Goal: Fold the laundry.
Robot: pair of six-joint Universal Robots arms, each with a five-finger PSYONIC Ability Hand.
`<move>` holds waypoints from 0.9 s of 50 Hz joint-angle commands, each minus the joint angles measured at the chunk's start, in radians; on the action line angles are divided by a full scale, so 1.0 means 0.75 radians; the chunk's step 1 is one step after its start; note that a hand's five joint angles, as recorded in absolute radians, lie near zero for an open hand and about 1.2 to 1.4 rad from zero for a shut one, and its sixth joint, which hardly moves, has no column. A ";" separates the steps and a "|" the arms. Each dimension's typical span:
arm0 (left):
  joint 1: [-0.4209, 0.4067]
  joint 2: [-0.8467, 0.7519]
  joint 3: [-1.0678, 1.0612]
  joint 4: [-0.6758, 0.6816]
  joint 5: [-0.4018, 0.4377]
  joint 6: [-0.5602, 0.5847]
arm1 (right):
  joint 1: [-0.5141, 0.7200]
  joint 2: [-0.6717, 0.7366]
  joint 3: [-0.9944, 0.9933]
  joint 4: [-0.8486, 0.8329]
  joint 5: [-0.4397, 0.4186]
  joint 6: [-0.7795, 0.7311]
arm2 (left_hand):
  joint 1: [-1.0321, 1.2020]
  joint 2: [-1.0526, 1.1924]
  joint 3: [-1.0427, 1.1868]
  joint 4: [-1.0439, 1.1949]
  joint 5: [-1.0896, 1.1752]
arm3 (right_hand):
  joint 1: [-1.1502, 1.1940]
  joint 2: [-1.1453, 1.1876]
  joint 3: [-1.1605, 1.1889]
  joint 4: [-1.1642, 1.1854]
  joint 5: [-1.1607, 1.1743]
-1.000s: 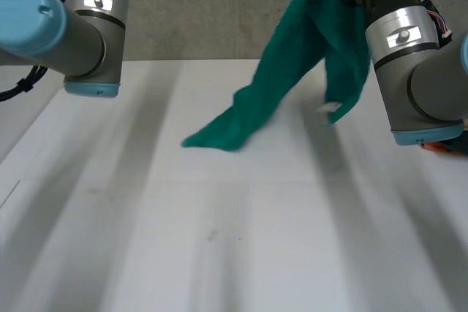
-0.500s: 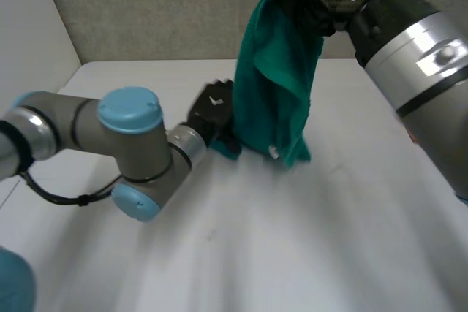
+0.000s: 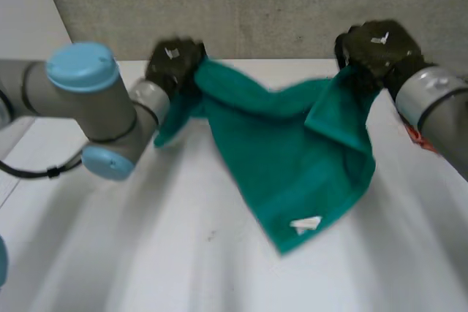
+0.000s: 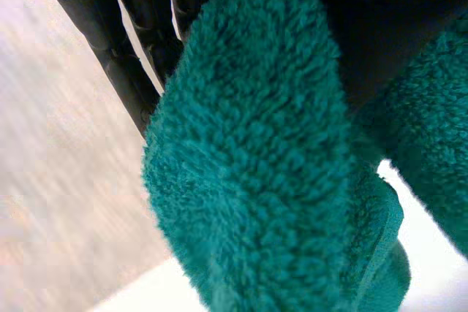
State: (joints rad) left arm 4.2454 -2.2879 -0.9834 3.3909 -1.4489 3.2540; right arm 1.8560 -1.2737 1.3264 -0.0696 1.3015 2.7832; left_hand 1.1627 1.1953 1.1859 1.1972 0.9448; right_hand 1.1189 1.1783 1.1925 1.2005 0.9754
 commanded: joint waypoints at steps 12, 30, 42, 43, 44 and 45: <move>-0.156 0.328 -0.312 0.363 -0.277 0.318 | 0.117 0.097 0.082 -0.830 -0.027 0.149 | 0.311 0.268 0.280 0.265 0.369 | 0.370 0.291 0.272 0.261 0.328; -0.269 0.436 -1.008 -0.060 -0.394 0.484 | 0.107 0.117 0.489 -0.173 -0.128 -0.358 | -0.556 -0.599 -0.587 -0.602 -0.498 | 0.193 0.114 0.095 0.084 0.152; -0.220 0.668 -0.777 -0.435 -0.339 0.409 | 0.111 -0.062 0.510 -0.153 0.064 -0.296 | -1.273 -1.317 -1.304 -1.319 -1.216 | -1.259 -1.338 -1.357 -1.368 -1.301; -0.186 0.670 -0.726 -0.439 -0.318 0.386 | 0.111 -0.077 0.508 -0.151 0.079 -0.263 | -1.266 -1.309 -1.297 -1.312 -1.208 | -1.259 -1.338 -1.357 -1.368 -1.301; -0.167 0.670 -0.702 -0.443 -0.300 0.376 | 0.111 -0.093 0.508 -0.153 0.091 -0.232 | -1.258 -1.301 -1.289 -1.304 -1.200 | -1.259 -1.338 -1.357 -1.368 -1.301; -0.143 0.670 -0.677 -0.445 -0.281 0.368 | 0.111 -0.108 0.506 -0.153 0.107 -0.197 | -1.246 -1.290 -1.277 -1.292 -1.188 | -1.259 -1.338 -1.357 -1.368 -1.301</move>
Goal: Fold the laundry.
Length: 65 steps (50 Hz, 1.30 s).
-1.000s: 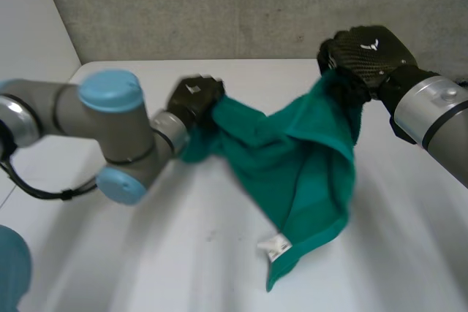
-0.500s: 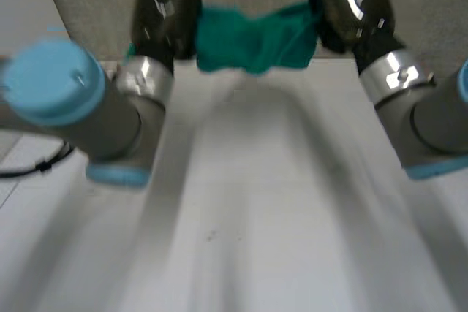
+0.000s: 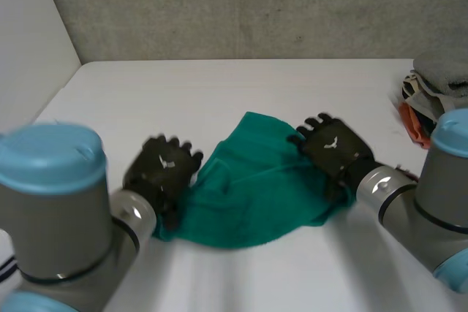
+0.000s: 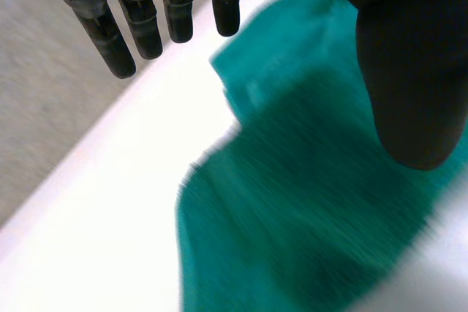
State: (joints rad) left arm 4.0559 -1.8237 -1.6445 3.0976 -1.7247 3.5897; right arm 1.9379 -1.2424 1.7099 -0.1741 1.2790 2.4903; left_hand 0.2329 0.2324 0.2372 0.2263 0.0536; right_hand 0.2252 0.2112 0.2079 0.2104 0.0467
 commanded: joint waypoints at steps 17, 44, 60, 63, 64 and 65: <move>0.241 -0.446 0.628 -0.379 0.375 -0.082 | -0.025 -0.225 0.103 0.011 0.168 0.351 | 0.354 0.354 0.348 0.363 0.360 | -0.068 -0.049 -0.044 -0.048 -0.062; 0.125 -0.732 0.726 -0.142 0.334 -0.068 | -0.048 -0.137 0.134 0.005 0.172 0.243 | 1.551 1.552 1.545 1.560 1.557 | -0.068 -0.049 -0.044 -0.048 -0.062; 0.123 -0.254 0.722 0.053 0.234 -0.051 | -0.070 -0.158 0.046 0.021 0.158 0.259 | 1.551 1.552 1.545 1.560 1.557 | -0.068 -0.049 -0.044 -0.048 -0.062; 0.114 -0.138 0.683 0.034 0.234 -0.027 | -0.068 -0.158 -0.007 0.072 0.150 0.259 | 1.551 1.552 1.545 1.560 1.557 | -0.068 -0.049 -0.044 -0.048 -0.062; 0.112 -0.107 0.669 0.028 0.236 -0.019 | -0.066 -0.158 -0.060 0.133 0.150 0.259 | 1.551 1.552 1.545 1.560 1.557 | -0.068 -0.049 -0.044 -0.048 -0.062; 0.108 -0.048 0.635 0.020 0.236 0.002 | -0.066 -0.156 -0.095 0.172 0.150 0.261 | 1.551 1.552 1.545 1.560 1.557 | -0.068 -0.049 -0.044 -0.048 -0.062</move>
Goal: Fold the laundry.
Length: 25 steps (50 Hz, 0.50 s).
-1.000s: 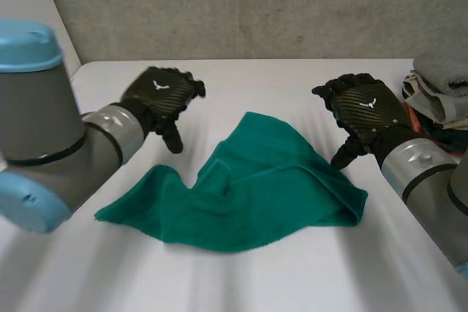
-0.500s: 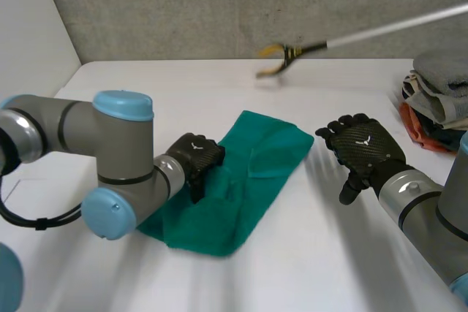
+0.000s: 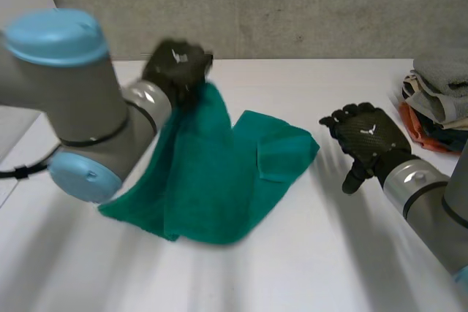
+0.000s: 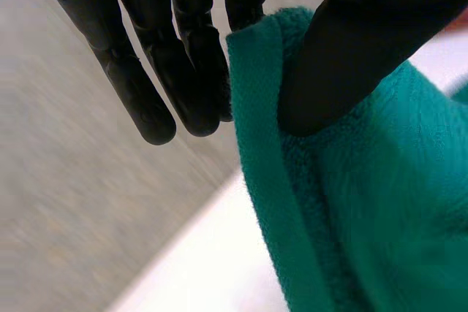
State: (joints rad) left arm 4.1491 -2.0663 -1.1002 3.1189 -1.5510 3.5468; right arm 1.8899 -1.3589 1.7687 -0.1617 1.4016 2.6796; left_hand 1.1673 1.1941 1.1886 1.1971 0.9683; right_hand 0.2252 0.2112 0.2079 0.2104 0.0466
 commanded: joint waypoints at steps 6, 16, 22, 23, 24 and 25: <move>-0.026 0.425 -0.192 -0.009 -0.006 0.159 | 0.014 0.161 -0.482 0.464 -0.030 0.061 | 0.305 0.269 0.277 0.266 0.338 | -0.068 -0.049 -0.044 -0.048 -0.062; -0.087 0.646 -0.351 0.004 -0.002 0.219 | 0.114 0.556 -0.910 0.625 -0.008 0.195 | 0.305 0.269 0.277 0.266 0.338 | -0.066 -0.047 -0.043 -0.046 -0.060; -0.087 0.653 -0.417 0.008 -0.002 0.217 | 0.221 0.785 -1.059 0.670 0.070 0.250 | 0.305 0.269 0.277 0.266 0.338 | 0.036 0.054 0.059 0.055 0.041; -0.087 0.648 -0.421 0.010 -0.002 0.217 | 0.225 0.801 -1.072 0.674 0.084 0.248 | 0.305 0.269 0.277 0.266 0.338 | 0.071 0.090 0.094 0.091 0.076; -0.087 0.644 -0.431 0.016 -0.004 0.217 | 0.223 0.816 -1.078 0.680 0.099 0.250 | 0.305 0.269 0.277 0.266 0.338 | 0.102 0.121 0.125 0.122 0.108; -0.087 0.640 -0.435 0.020 -0.004 0.219 | 0.223 0.822 -1.082 0.684 0.113 0.252 | 0.305 0.269 0.277 0.266 0.338 | 0.110 0.129 0.134 0.130 0.116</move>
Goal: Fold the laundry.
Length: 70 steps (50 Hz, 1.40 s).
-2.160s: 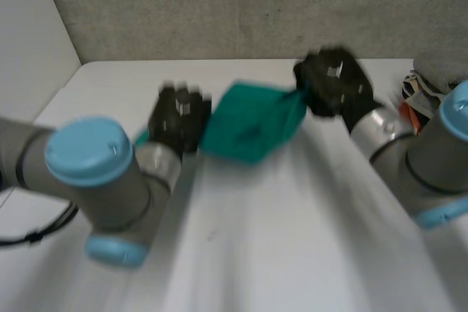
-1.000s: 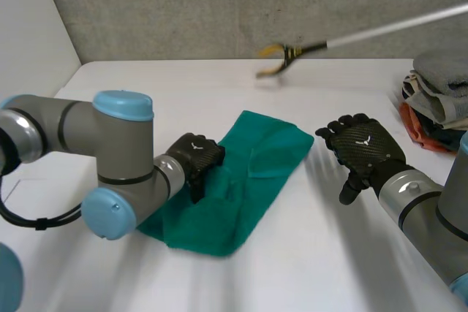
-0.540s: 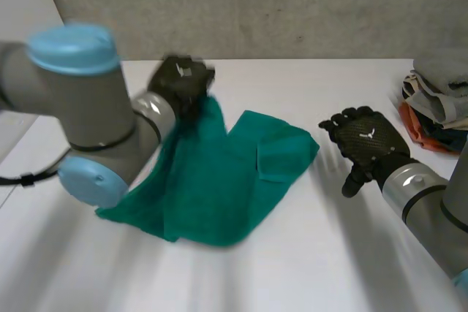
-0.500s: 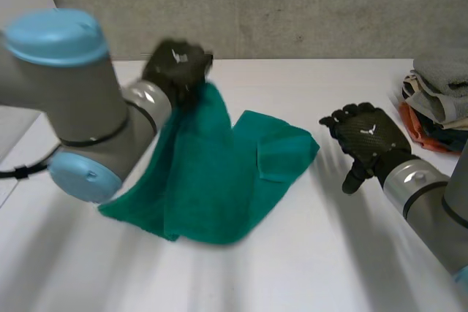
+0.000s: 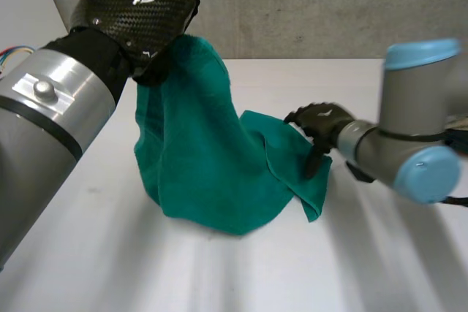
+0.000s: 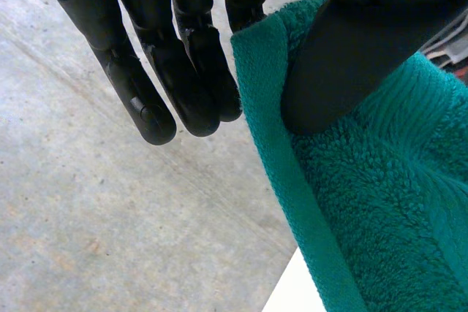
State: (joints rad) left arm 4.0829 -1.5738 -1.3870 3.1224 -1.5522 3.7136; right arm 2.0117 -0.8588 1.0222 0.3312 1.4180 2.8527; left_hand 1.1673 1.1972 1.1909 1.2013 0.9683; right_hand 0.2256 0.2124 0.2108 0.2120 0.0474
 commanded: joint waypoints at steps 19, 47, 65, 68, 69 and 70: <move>0.058 -0.029 -0.094 0.081 0.000 -0.016 | -0.017 -0.458 0.686 -0.276 0.191 0.037 | 0.305 0.265 0.274 0.260 0.338 | 0.431 0.449 0.451 0.449 0.436; 0.060 -0.018 -0.173 0.120 -0.002 -0.022 | 0.030 -0.209 0.830 -0.722 0.242 0.242 | 0.305 0.265 0.274 0.260 0.338 | 0.486 0.503 0.506 0.504 0.491; 0.093 0.004 -0.175 0.167 -0.006 -0.018 | 0.016 -0.182 0.734 -0.738 0.292 0.228 | 0.305 0.265 0.274 0.260 0.338 | 1.561 1.578 1.581 1.579 1.566; 0.152 0.057 -0.159 0.175 -0.006 -0.018 | 0.005 -0.435 0.752 -0.722 0.273 0.213 | 0.305 0.265 0.274 0.260 0.338 | 1.561 1.578 1.581 1.579 1.566; 0.174 0.077 -0.155 0.177 -0.006 -0.018 | -0.031 -0.558 0.748 -0.708 0.249 0.195 | 0.305 0.265 0.274 0.260 0.338 | 1.561 1.578 1.581 1.579 1.566; 0.197 0.092 -0.153 0.177 -0.006 -0.018 | -0.062 -0.611 0.748 -0.697 0.234 0.181 | 0.305 0.265 0.274 0.260 0.338 | 1.561 1.578 1.581 1.579 1.566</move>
State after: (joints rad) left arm 4.1540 -1.5668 -1.5190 3.2453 -1.5569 3.6985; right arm 2.0243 -1.0196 1.5711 -0.2157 1.6358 3.0245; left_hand 1.1673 1.1986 1.1941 1.2017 0.9683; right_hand 1.0870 1.1715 1.1827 1.1945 0.9728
